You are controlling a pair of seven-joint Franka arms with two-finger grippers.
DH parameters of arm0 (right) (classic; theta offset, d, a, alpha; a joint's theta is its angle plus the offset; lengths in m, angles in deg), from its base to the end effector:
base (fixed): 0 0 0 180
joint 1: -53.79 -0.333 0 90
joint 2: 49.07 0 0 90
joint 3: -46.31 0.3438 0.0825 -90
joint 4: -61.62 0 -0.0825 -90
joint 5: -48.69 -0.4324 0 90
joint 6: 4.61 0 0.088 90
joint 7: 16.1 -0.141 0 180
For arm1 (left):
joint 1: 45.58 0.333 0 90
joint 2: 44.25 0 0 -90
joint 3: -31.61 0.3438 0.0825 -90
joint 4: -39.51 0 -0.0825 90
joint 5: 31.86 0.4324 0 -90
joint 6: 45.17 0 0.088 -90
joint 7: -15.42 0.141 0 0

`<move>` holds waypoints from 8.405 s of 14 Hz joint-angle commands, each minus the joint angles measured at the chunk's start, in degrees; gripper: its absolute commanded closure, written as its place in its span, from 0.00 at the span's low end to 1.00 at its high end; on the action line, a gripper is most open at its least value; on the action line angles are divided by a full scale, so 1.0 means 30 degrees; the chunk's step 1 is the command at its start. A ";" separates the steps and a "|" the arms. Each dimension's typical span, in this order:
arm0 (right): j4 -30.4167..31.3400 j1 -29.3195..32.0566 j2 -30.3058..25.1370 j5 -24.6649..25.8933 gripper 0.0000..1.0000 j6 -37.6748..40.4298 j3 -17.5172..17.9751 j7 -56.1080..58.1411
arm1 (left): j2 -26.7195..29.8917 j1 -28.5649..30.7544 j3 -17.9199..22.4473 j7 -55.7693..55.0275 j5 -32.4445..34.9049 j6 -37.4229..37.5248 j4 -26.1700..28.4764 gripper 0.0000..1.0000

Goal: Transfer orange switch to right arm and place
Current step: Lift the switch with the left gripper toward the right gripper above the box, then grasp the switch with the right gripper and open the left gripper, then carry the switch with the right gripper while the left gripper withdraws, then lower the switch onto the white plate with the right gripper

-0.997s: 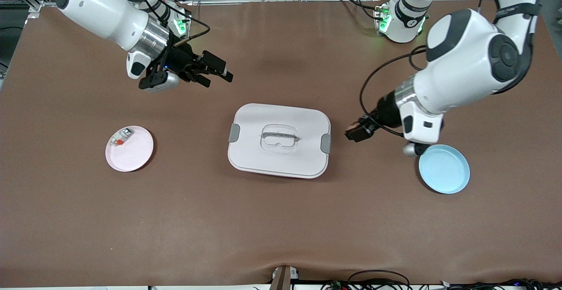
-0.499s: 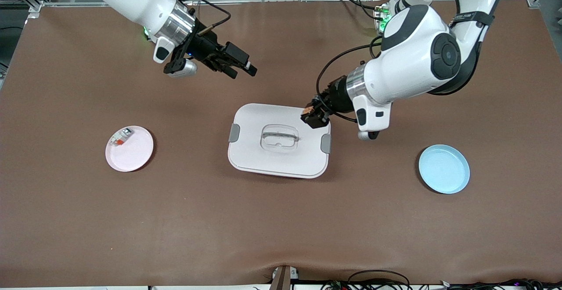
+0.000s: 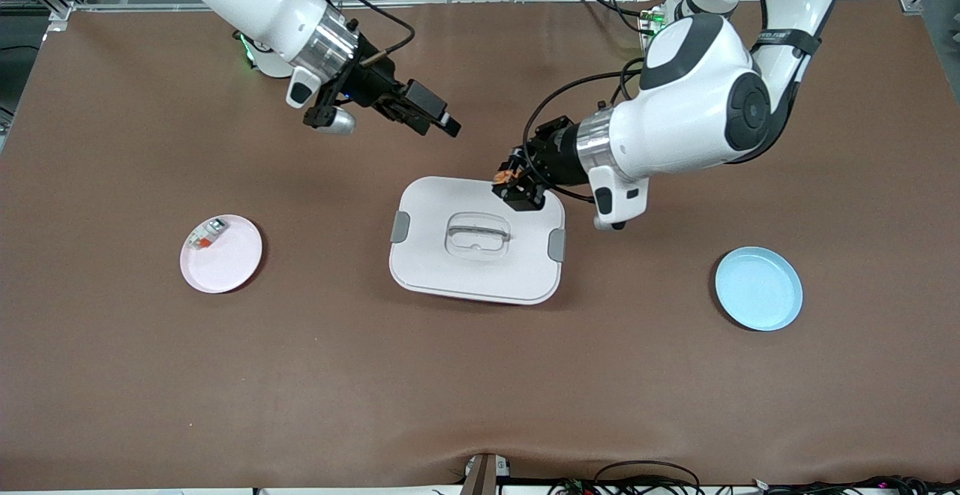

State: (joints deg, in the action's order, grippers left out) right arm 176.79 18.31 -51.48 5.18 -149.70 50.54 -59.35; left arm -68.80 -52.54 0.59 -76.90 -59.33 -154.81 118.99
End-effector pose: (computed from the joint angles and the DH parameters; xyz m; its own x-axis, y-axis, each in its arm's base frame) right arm 0.4954 0.4198 0.5187 0.8648 -0.4631 -0.1940 -0.4571 -0.5661 -0.6860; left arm 0.6068 -0.4461 0.5143 0.3411 0.6930 -0.6352 0.9146 -0.4008 0.0539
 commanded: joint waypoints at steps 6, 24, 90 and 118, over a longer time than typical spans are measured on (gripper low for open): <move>-0.2649 -0.0508 0.2503 0.1116 0.00 0.0111 -0.0182 -0.1841 | -0.0460 -0.1076 0.0027 -0.1366 -0.0246 -0.0046 -0.0534 1.00; -0.3586 -0.0889 0.3500 0.1204 0.67 0.0111 -0.0182 -0.1841 | -0.0401 -0.1136 0.0027 -0.1659 -0.0246 -0.0105 -0.0563 1.00; 0.5026 1.4082 0.2325 1.7141 0.90 0.2252 -0.0417 3.9233 | 0.6009 0.3789 0.6377 2.7545 1.0512 0.6104 0.0633 0.00; 0.3707 1.4639 0.8539 1.7932 0.78 -0.1880 -0.0417 3.9878 | 0.9882 0.3728 0.7469 2.8253 0.8982 0.6780 0.4593 0.00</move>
State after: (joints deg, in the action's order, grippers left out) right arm 187.94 60.95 -26.12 57.76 -154.85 48.53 59.75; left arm -38.88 -41.49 22.93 8.42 -32.14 -134.38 133.44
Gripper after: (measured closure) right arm 0.564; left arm 0.000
